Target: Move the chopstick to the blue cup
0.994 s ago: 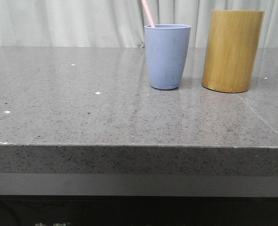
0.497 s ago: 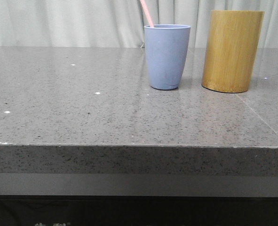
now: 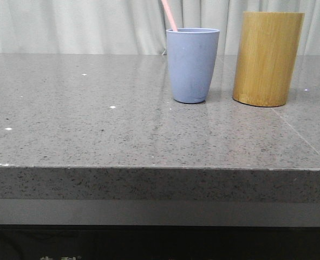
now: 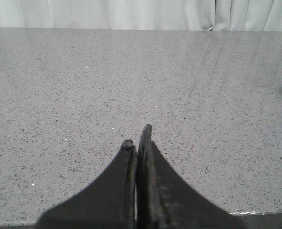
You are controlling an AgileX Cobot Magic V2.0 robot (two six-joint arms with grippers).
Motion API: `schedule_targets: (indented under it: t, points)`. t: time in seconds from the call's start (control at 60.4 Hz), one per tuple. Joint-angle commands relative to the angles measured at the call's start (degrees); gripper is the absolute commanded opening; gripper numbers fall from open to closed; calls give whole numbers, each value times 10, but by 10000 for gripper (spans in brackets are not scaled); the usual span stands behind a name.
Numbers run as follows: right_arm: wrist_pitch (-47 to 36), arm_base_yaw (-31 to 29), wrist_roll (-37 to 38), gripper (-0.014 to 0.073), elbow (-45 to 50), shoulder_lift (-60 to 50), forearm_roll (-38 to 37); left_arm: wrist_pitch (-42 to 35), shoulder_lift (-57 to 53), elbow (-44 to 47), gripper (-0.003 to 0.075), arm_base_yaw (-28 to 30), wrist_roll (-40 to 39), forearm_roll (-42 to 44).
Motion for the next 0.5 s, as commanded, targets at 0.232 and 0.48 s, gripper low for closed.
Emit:
schedule_targets:
  t: [0.232, 0.48]
  points:
    - [-49, -3, -1, -66, -13, 6, 5, -43, 7, -15, -18, -5, -1, -7]
    - [-49, -3, -1, -66, -13, 6, 5, -66, 4, -6, -18, -5, -1, -7]
